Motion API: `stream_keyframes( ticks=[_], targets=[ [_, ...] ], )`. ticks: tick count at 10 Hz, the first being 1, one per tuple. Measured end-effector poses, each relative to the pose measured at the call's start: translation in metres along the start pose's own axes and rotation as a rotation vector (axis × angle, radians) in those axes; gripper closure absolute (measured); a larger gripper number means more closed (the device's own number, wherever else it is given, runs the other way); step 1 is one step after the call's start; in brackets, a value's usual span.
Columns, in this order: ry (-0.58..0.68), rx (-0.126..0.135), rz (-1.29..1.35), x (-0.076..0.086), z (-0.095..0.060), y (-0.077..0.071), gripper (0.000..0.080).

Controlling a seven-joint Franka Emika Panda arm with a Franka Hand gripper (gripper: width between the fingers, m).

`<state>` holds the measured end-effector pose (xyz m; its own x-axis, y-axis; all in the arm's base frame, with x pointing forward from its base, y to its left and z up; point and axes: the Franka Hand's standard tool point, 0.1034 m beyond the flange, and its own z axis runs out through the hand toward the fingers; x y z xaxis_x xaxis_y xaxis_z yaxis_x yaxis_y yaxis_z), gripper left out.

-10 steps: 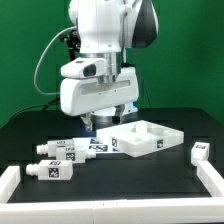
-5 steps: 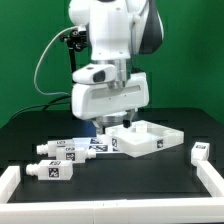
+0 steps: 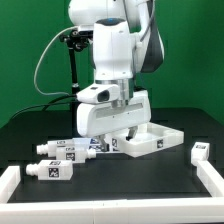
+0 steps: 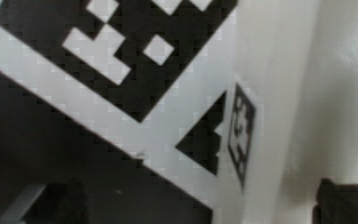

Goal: Assemble one leg

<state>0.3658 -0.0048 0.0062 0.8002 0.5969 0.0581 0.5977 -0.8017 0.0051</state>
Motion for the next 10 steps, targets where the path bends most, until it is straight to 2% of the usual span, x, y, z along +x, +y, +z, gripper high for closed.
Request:
stream_keyframes(
  ticks=[3, 4, 5, 6, 7, 8, 9, 10],
  targets=[
    [0.001, 0.0, 0.0, 0.0, 0.0, 0.0, 0.0546],
    [0.001, 0.0, 0.0, 0.0, 0.0, 0.0, 0.0546],
    [0.001, -0.001, 0.0, 0.001, 0.0, 0.0, 0.0727],
    [0.0, -0.001, 0.002, 0.0, -0.001, 0.002, 0.0745],
    [-0.026, 0.014, 0.08, -0.006, -0.008, 0.011, 0.0745],
    [-0.047, 0.03, 0.147, -0.006, -0.024, 0.022, 0.0745],
    [-0.063, 0.052, 0.19, 0.001, -0.046, 0.036, 0.0745],
    [-0.081, 0.076, 0.245, 0.003, -0.058, 0.044, 0.0745]
  ],
)
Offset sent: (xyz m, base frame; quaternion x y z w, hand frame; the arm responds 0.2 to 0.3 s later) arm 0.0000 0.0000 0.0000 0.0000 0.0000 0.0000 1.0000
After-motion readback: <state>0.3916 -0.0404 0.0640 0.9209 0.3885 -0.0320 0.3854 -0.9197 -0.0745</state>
